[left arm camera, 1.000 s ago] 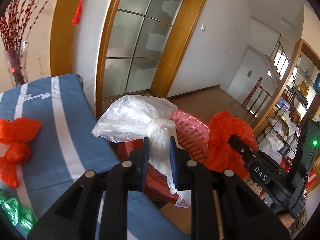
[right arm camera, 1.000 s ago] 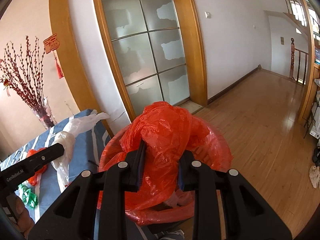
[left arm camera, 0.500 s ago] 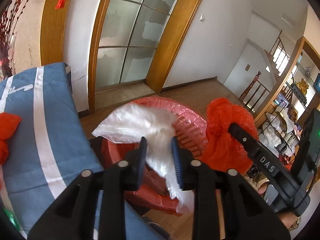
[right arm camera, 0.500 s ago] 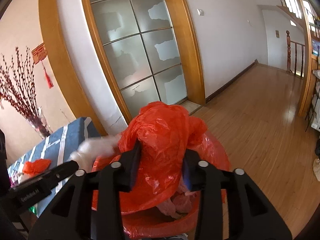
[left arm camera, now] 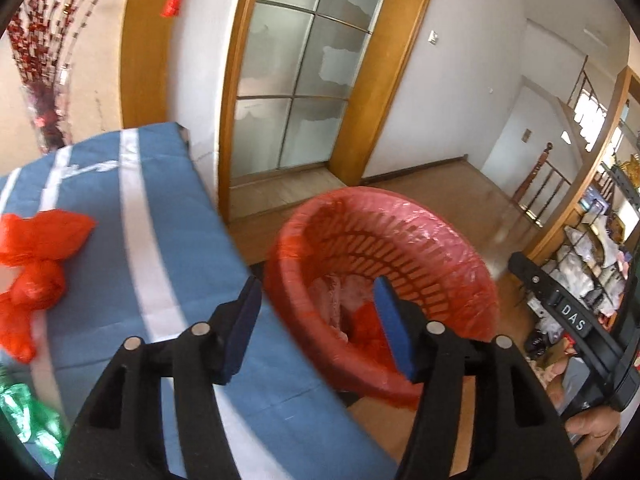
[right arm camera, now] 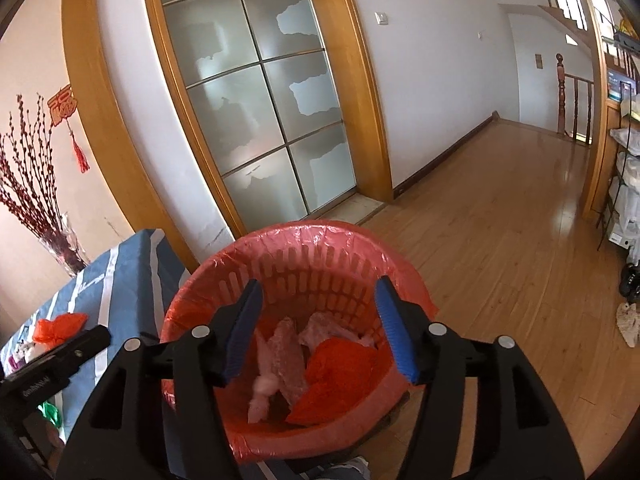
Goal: Collect trash
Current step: 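Carry the red bag and white bag over the red basket and open both tools, then grasp the green bag with the left tool while the right tool returns to the table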
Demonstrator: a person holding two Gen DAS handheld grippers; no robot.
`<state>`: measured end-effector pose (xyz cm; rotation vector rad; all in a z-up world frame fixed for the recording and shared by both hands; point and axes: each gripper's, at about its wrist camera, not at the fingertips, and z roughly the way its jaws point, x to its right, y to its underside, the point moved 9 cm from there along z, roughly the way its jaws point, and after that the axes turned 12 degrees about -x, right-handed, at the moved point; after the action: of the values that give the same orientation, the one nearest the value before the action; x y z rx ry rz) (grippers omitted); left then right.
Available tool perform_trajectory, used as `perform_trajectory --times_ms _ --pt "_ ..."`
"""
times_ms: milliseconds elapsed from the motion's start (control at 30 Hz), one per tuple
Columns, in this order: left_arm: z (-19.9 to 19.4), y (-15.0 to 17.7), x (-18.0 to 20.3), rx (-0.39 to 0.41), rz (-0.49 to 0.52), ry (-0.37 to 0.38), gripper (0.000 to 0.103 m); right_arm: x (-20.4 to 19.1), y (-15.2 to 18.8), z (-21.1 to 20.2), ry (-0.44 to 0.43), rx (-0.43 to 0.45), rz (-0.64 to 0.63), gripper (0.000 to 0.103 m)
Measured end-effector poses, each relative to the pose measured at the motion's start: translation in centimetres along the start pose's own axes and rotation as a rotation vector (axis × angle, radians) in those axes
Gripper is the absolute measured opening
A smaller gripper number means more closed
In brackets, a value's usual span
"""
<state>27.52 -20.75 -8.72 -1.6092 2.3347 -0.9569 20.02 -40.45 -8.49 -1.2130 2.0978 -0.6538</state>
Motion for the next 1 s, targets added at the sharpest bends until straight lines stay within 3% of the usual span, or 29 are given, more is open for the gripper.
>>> perform_trajectory --times_ms 367,667,900,1000 --pt "-4.7 2.4 -5.5 0.057 -0.049 -0.124 0.062 -2.7 1.1 -1.2 -0.018 -0.014 -0.075 0.059" --pt "-8.6 5.0 -12.2 0.085 -0.158 -0.23 0.063 -6.4 2.7 -1.4 -0.061 -0.034 -0.153 0.059" --pt "-11.5 7.9 -18.1 0.102 -0.245 -0.394 0.067 -9.0 4.2 -1.9 -0.096 -0.05 -0.202 0.059" --pt "-11.8 9.5 -21.2 0.071 -0.32 -0.447 0.067 -10.0 4.8 -1.7 -0.107 -0.06 -0.218 0.059"
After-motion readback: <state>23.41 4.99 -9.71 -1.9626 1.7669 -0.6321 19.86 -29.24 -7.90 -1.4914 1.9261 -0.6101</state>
